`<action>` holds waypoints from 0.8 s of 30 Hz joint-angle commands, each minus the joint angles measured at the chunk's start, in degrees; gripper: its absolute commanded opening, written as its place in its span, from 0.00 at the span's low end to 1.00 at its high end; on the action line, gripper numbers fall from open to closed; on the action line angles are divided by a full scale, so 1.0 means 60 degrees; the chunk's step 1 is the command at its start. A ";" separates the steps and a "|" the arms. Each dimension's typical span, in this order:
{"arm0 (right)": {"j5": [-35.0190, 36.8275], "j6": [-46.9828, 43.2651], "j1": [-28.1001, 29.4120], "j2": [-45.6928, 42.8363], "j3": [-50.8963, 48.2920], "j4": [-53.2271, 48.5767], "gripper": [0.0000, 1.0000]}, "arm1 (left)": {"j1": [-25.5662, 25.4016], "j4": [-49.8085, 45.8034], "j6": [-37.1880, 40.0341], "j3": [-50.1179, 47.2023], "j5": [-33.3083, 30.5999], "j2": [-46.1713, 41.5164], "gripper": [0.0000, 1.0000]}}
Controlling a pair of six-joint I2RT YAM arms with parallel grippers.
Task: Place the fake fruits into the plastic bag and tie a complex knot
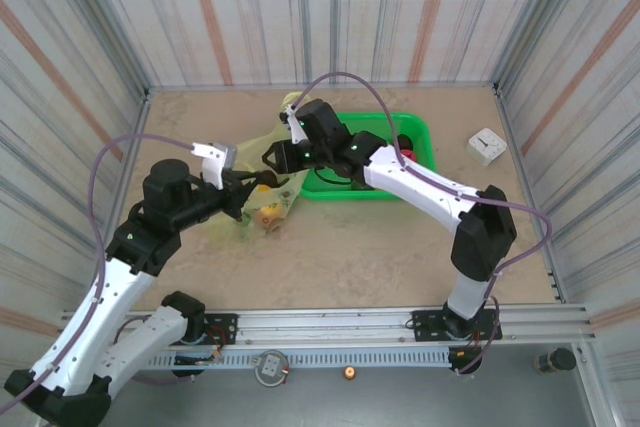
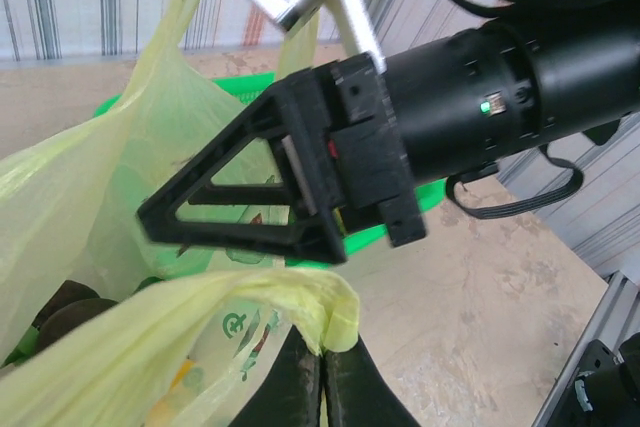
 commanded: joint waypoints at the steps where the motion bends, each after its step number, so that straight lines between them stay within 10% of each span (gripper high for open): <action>1: -0.0164 -0.0346 -0.0149 -0.0987 -0.0272 -0.0141 0.43 | 0.0106 -0.0085 -0.0013 0.0318 -0.0127 -0.0059 0.00; 12: -0.2853 -0.1007 -0.0265 -0.2793 -0.2362 0.0460 0.38 | 0.0224 -0.0428 -0.0022 0.0742 -0.0059 0.0450 0.00; 24: -0.2739 -0.1123 -0.0682 -0.5144 -0.5224 0.0696 0.43 | 0.0236 -0.0542 0.0088 0.1059 -0.0119 0.0768 0.00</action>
